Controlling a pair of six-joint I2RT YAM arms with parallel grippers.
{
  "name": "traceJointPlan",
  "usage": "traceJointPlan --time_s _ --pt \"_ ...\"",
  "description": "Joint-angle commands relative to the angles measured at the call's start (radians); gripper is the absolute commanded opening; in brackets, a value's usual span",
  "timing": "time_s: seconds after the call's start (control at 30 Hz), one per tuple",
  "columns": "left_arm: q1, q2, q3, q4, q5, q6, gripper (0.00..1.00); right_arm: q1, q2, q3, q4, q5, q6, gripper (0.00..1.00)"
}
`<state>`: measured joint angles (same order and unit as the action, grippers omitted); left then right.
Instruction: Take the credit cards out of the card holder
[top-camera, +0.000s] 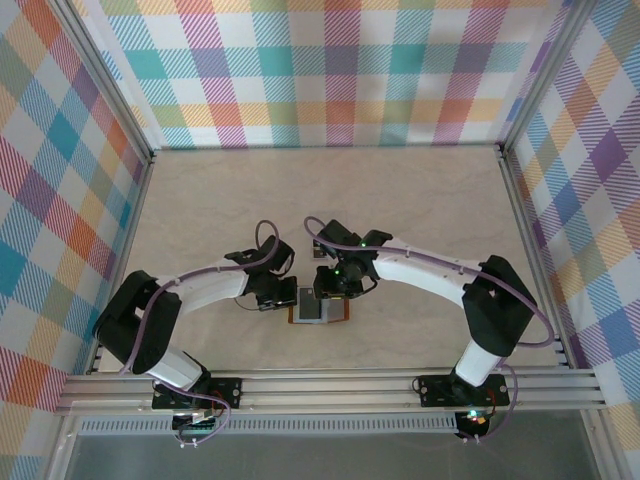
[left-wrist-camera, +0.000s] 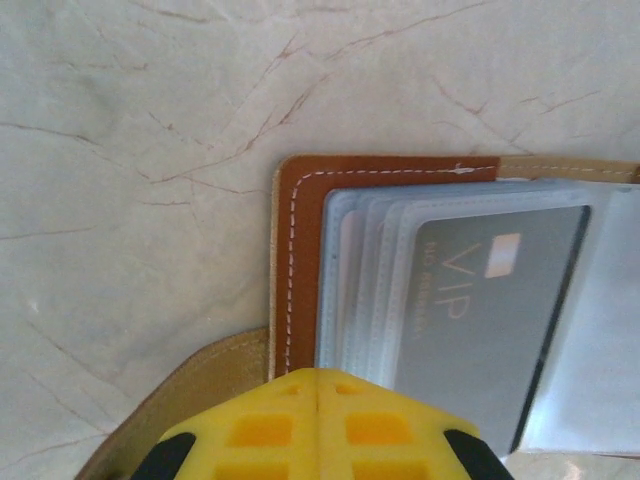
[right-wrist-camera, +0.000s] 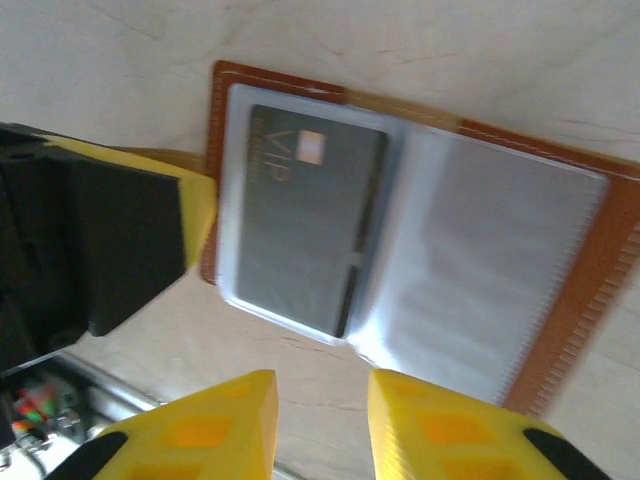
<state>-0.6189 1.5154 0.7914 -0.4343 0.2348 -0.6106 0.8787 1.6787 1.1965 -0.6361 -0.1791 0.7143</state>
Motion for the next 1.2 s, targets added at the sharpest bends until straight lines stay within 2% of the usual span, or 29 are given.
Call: traceJointPlan --time_s 0.0,0.3,0.57,1.17 --pt "0.005 -0.052 -0.01 0.012 0.01 -0.026 0.06 -0.021 0.041 -0.037 0.156 -0.155 0.054 0.29" --pt "0.005 -0.016 -0.045 0.107 0.092 -0.079 0.06 -0.04 0.121 -0.069 0.212 -0.171 0.053 0.28" --pt "0.005 0.035 -0.058 0.1 0.075 -0.069 0.06 -0.044 0.142 -0.09 0.231 -0.17 0.047 0.28" --pt "0.005 0.022 -0.036 0.025 0.03 -0.045 0.06 -0.045 0.18 -0.123 0.227 -0.112 0.031 0.29"
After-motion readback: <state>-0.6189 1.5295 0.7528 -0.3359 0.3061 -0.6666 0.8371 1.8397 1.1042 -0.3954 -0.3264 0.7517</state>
